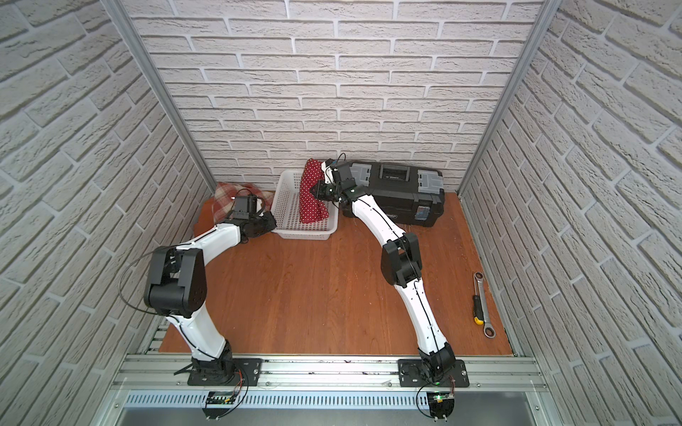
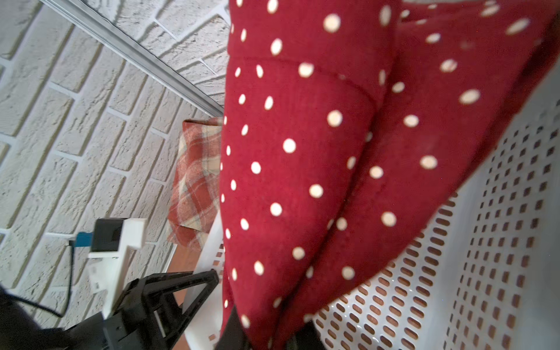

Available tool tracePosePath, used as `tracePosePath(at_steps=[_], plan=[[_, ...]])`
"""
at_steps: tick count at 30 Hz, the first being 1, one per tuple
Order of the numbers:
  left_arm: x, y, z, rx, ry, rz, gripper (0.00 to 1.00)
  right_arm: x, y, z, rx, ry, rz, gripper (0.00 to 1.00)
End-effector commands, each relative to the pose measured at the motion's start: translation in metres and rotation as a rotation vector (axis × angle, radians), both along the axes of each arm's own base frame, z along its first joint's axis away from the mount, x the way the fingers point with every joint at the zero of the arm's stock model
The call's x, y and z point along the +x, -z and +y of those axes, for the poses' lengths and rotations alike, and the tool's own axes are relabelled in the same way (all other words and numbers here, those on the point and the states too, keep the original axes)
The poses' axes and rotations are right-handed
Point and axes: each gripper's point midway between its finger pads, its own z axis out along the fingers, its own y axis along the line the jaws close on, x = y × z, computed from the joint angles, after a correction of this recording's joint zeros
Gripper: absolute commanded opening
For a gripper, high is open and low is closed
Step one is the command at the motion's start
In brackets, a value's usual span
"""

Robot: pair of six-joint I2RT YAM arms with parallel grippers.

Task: Roll up the skirts
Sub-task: Place the skirt in the basket.

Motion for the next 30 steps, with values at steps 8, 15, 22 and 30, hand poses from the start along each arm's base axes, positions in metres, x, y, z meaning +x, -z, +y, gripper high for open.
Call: tracePosePath(at_steps=[8,15,22,30], plan=[[-0.046,0.005,-0.019,0.006,0.095,0.027,0.00,-0.012,0.044,0.002,-0.149,0.056,0.041,0.03],[-0.056,0.010,-0.021,0.007,0.077,0.020,0.00,-0.011,0.079,-0.004,-0.325,0.137,0.069,0.03],[-0.053,0.007,-0.018,0.027,0.065,0.001,0.00,-0.008,0.106,-0.014,-0.405,0.180,0.089,0.03],[-0.053,0.013,-0.013,0.031,0.042,-0.001,0.00,-0.014,0.141,-0.039,-0.509,0.217,0.174,0.05]])
